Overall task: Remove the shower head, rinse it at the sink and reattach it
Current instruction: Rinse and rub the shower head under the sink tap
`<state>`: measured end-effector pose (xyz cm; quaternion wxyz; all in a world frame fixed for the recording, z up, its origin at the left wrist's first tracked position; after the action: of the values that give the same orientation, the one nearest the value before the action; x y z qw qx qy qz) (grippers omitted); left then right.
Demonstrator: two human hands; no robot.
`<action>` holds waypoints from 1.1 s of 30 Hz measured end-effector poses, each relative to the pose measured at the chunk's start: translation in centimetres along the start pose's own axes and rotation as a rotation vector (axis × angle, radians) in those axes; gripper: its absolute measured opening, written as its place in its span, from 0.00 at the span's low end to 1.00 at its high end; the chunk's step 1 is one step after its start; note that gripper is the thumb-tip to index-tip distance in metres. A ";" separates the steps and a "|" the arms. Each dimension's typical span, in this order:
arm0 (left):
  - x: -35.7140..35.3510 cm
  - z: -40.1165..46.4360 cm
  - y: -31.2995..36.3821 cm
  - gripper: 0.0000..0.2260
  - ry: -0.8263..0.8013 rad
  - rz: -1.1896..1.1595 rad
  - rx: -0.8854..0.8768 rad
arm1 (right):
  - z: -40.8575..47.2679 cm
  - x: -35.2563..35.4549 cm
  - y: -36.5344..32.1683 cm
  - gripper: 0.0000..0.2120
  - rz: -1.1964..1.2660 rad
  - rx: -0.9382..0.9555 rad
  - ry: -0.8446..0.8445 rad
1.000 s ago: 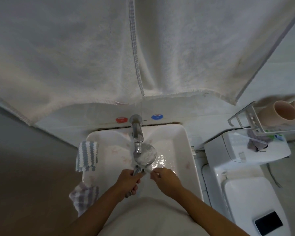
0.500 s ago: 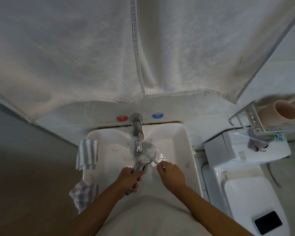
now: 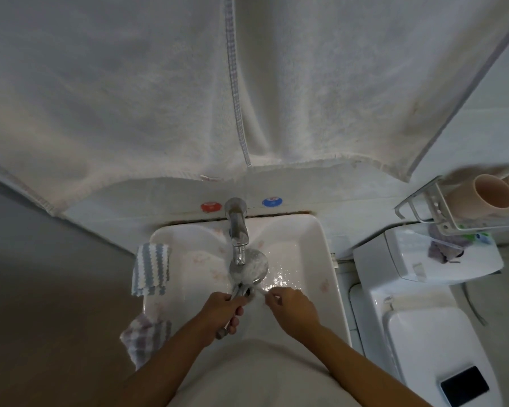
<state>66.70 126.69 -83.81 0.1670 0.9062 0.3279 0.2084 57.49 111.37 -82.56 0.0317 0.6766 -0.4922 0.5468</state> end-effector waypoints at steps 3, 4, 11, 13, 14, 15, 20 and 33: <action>-0.1 0.0 0.1 0.14 -0.017 -0.022 0.000 | 0.5 0.9 0.4 0.16 -0.004 -0.038 0.094; -0.1 0.1 0.1 0.14 -0.018 -0.023 0.000 | 0.5 0.7 0.3 0.16 0.015 -0.031 0.058; -0.1 0.5 0.1 0.12 -0.005 -0.001 -0.005 | 0.5 0.8 -0.2 0.16 -0.029 -0.011 0.074; -0.2 0.6 0.3 0.12 -0.013 0.014 -0.013 | 0.7 1.0 -0.1 0.16 -0.029 -0.022 0.086; -0.2 0.6 0.5 0.12 -0.016 0.023 -0.017 | 0.6 0.7 -0.2 0.16 -0.014 -0.016 0.052; -0.2 0.6 0.7 0.12 -0.018 0.030 -0.024 | 0.5 0.2 -0.3 0.15 0.004 -0.012 0.009; 0.3 0.6 1.8 0.13 -0.043 0.088 -0.074 | 0.4 0.6 -0.3 0.15 -0.026 -0.013 0.068; 1.5 1.0 3.9 0.21 -0.045 0.236 -0.295 | 0.5 1.1 -0.2 0.16 0.001 0.017 0.109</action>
<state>70.31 124.67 -82.50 0.2796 0.9084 0.1817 0.2522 57.91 110.51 -81.78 0.0524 0.6458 -0.4856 0.5869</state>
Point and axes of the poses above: each hand's wrist, its own z-axis towards the middle knuckle, its own x-axis out of the back of the hand, y = z × x, the point moved 6 cm from there along z, towards the middle knuckle, and after that the axes turned 9 degrees about y, right-handed, at the moved point
